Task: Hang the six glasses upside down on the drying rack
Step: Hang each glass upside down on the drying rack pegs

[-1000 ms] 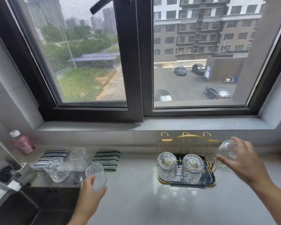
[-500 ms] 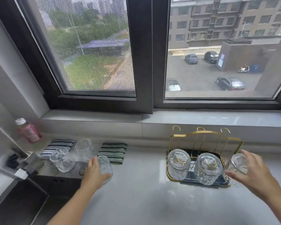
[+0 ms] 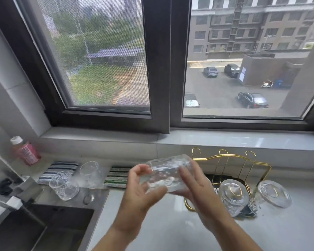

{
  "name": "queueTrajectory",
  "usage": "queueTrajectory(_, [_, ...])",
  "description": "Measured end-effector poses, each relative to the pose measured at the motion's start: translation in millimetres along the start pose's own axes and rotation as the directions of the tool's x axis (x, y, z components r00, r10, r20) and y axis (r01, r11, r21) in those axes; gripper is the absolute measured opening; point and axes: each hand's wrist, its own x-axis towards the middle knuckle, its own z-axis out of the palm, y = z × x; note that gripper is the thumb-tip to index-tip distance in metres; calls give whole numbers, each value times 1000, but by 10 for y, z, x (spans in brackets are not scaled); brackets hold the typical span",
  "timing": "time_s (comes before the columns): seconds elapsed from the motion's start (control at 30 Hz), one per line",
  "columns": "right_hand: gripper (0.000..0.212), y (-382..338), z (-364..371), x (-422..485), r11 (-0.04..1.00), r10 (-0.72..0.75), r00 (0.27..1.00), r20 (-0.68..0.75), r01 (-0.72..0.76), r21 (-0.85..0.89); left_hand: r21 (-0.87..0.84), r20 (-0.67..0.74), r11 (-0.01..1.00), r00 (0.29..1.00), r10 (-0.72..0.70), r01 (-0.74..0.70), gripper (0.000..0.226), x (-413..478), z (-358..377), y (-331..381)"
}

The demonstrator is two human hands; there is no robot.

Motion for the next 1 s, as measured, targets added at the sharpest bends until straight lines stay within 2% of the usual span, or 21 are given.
queueTrajectory(0.03, [61,-65,-8,53,999,-11,1000,-21,12,48,1,23,1000,1000,-6,6,68,1,70,7])
queueTrajectory(0.07, [62,-139,-39,98,999,-50,997,-57,51,17,34,31,999,999,-24,23,73,16,94,18])
queueTrajectory(0.13, [58,-286,-166,218,950,-224,964,-146,183,-252,194,6,978,997,-80,78,85,62,-10,1])
queueTrajectory(0.2, [59,-420,-381,445,742,-423,889,-177,227,-630,327,-57,934,990,-130,142,84,88,-283,-85])
queueTrajectory(0.23, [61,-476,-492,590,628,-454,873,-179,171,-759,365,-97,915,984,-147,173,80,90,-452,-129])
queueTrajectory(0.33, [66,-508,-698,986,443,-302,918,-257,-104,-891,488,-319,835,942,-102,256,67,94,-1020,-268])
queueTrajectory(0.43, [67,-312,-761,1265,297,-154,939,-308,-253,-921,640,-483,677,876,-16,365,57,151,-1529,-284])
queueTrajectory(0.53, [69,-97,-776,1466,172,-20,937,-349,-341,-924,772,-504,469,863,41,428,61,264,-1850,-225])
queueTrajectory(0.63, [77,49,-760,1599,59,116,923,-366,-374,-925,855,-462,313,881,102,412,70,467,-1974,-168])
queueTrajectory(0.73, [82,121,-776,1706,42,186,902,-390,-404,-914,905,-422,109,902,92,412,86,701,-2029,-185])
queueTrajectory(0.8, [79,131,-793,1747,46,197,900,-389,-404,-913,903,-430,30,902,45,429,91,845,-2074,-204])
queueTrajectory(1.0, [97,129,-883,1681,59,244,917,-317,-340,-939,863,-501,20,859,-105,505,96,1222,-2253,-286])
